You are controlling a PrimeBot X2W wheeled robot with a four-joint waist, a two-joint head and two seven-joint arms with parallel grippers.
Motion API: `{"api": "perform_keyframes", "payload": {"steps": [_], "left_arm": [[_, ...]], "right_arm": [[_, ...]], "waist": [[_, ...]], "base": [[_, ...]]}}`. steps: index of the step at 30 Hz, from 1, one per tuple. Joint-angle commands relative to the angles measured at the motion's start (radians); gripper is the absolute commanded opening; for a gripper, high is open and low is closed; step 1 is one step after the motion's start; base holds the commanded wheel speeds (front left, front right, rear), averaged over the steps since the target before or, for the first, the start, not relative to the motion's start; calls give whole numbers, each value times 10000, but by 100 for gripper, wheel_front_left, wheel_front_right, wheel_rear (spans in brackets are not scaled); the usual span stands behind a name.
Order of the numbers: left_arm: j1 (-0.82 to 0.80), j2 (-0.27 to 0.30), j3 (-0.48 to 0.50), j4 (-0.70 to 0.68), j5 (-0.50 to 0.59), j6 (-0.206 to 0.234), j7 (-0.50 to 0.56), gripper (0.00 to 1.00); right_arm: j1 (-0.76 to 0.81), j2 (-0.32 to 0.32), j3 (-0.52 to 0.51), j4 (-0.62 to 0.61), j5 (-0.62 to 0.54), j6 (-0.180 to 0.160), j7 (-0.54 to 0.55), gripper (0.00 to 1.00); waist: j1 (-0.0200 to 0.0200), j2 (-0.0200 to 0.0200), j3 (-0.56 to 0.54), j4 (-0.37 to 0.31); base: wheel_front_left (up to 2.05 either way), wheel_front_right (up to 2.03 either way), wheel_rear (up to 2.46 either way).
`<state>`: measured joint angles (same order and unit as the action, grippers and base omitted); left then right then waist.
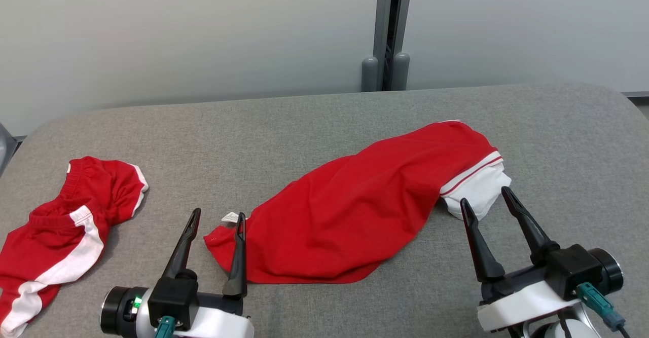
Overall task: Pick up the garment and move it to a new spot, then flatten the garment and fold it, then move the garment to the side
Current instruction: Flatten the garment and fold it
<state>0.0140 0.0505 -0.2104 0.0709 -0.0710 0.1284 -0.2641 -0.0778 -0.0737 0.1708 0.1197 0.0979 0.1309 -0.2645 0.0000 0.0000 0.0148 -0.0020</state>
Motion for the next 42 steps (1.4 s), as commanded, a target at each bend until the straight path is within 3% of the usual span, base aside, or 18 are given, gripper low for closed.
{"api": "perform_keyframes", "payload": {"steps": [1, 11, 19, 30, 37, 38, 40, 42], "left_arm": [[-36, 19, -8, 27, 0, -18, -1, 100], [-34, 12, -173, 136, -89, 0, -1, 100], [-276, 18, -498, 164, -58, -44, -1, 100], [-693, 15, -710, 262, 89, -112, -1, 100], [-809, 12, -843, 305, 16, -50, -1, 100], [-813, 14, -855, 308, 10, -50, -1, 100], [-807, 10, -881, 318, 6, -41, -1, 100], [-788, 15, -876, 331, -10, -14, -1, 100]], "right_arm": [[-107, -49, 0, 58, 60, -3, -3, 100], [-35, -66, -154, 191, 107, -3, -3, 100], [-337, 78, -748, 1535, 823, -1, -3, 100], [-2300, -264, 141, 4689, 3716, -1, 126, 100], [-3014, -566, 933, 5656, 5668, -1, 136, 100], [-3076, -626, 1025, 5727, 5907, -1, 145, 84], [-3265, -809, 1129, 5844, 6225, -1, 64, 0], [-3325, -779, 1017, 5855, 6620, -1, 27, 0]], "waist": [[0, 0, -7, 2], [0, 0, -55, 45], [0, 0, 185, 482], [0, 0, 1071, 1509], [0, 0, 1198, 1867], [0, 0, 1197, 1891], [0, 0, 1175, 1922], [0, 0, 1135, 1912]], "base": [[0, 0, 0], [0, 0, 0], [0, 0, 0], [0, 0, 0], [0, 0, 0], [0, 0, 0], [0, 0, 0], [0, 0, 0]]}}
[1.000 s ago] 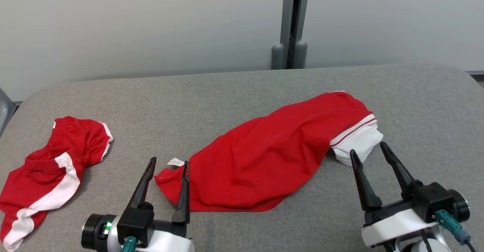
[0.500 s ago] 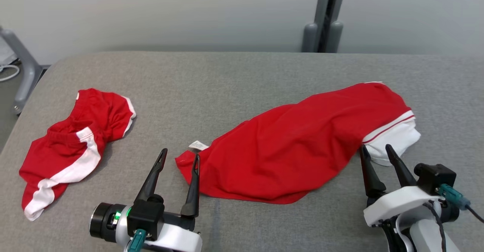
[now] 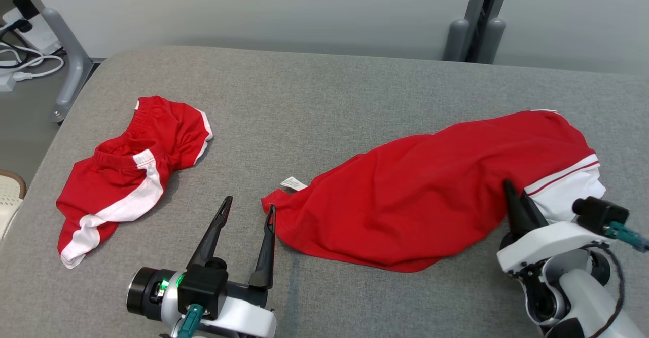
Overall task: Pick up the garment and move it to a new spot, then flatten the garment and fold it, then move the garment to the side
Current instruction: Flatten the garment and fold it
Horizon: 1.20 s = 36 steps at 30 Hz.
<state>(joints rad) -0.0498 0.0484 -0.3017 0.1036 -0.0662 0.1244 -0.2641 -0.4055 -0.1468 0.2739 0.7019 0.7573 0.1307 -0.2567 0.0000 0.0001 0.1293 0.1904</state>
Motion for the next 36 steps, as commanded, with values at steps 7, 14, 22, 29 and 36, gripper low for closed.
{"api": "perform_keyframes", "payload": {"steps": [7, 14, 22, 29, 36], "left_arm": [[-62, 36, 82, 39, -77, 103, -1, 100], [38, 39, -87, 83, -220, 115, -1, 100], [172, 37, -231, 98, -444, 230, -1, 100], [320, 36, -255, 17, -1051, 349, -1, 100], [-127, 36, -313, -478, -1742, 466, 0, 100]], "right_arm": [[-25, 52, -2275, -891, 723, 1, -107, 0], [-645, -837, -4173, -1306, 143, 2, -102, 0], [-2730, -2404, -4006, -1633, -1018, 2, -5, 0], [-3840, -2478, -439, -3122, -1630, 7, 840, 0], [-2695, -1857, 3457, -2872, -250, 2, 2570, 0]], "waist": [[0, -1, -251, -348], [0, -1, -567, -575], [0, -1, -837, -429], [0, -1, -855, -172], [0, -1, -717, 329]], "base": [[0, 0, 0], [0, 0, 0], [0, 0, 0], [0, 0, 0], [0, 0, 0]]}}
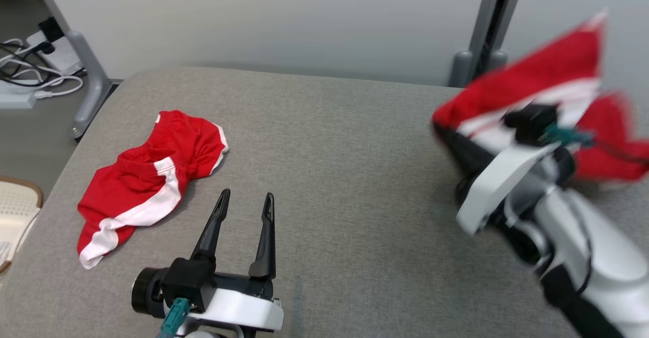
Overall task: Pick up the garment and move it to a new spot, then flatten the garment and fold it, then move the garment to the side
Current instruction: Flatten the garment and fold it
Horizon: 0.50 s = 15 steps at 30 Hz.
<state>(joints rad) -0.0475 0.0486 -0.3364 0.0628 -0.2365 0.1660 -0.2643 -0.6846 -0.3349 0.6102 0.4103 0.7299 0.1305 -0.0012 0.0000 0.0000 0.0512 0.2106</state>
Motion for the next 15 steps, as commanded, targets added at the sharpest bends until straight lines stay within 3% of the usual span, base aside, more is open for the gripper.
{"api": "perform_keyframes", "payload": {"steps": [1, 10, 11, 12, 15], "left_arm": [[-199, 37, 19, -143, -54, 31, 1, 100], [-419, 34, -33, -381, -123, 28, 1, 100], [-389, 34, -40, -361, -113, 29, 1, 100], [-355, 34, -41, -345, -103, 35, 1, 100], [-276, 34, -12, -294, -83, 59, 1, 100]], "right_arm": [[232, 59, 500, 180, 198, 3, 159, 0], [968, 799, 3846, 1709, 886, 4, 179, 0], [861, 830, 4193, 1852, 778, 4, 129, 22], [774, 887, 4518, 2038, 763, 4, 137, 100], [626, 1052, 5242, 2518, 966, 3, 356, 100]], "waist": [[0, 0, 98, 207], [0, 0, 284, 792], [0, 0, 282, 812], [0, 0, 279, 823], [0, 0, 258, 783]], "base": [[0, 0, 0], [0, 0, 0], [0, 0, 0], [0, 0, 0], [0, 0, 0]]}}
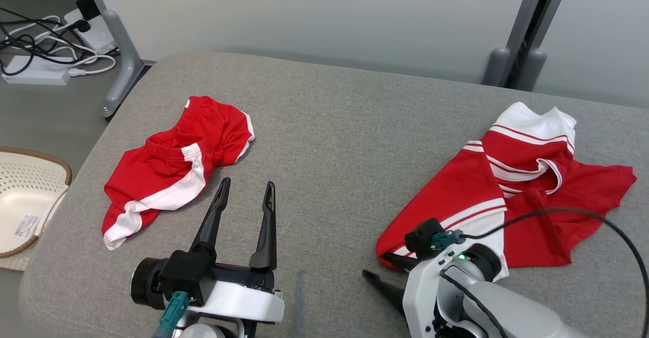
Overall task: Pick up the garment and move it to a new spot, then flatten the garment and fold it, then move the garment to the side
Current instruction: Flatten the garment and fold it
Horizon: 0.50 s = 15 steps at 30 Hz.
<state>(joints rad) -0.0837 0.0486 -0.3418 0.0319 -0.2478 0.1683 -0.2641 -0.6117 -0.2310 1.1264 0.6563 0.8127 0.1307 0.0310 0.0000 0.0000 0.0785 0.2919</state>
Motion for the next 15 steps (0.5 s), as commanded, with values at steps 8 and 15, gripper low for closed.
{"api": "perform_keyframes", "payload": {"steps": [8, 15], "left_arm": [[178, 34, 53, 132, 88, -41, -1, 100], [204, 34, 189, 116, 237, -152, -1, 100]], "right_arm": [[-680, -122, 436, 671, 1159, -1, 613, 100], [-1070, -829, 470, 81, 1625, -1, 623, 100]], "waist": [[0, 0, -318, -660], [0, 0, -625, -1387]], "base": [[0, 0, 0], [0, 0, 0]]}}
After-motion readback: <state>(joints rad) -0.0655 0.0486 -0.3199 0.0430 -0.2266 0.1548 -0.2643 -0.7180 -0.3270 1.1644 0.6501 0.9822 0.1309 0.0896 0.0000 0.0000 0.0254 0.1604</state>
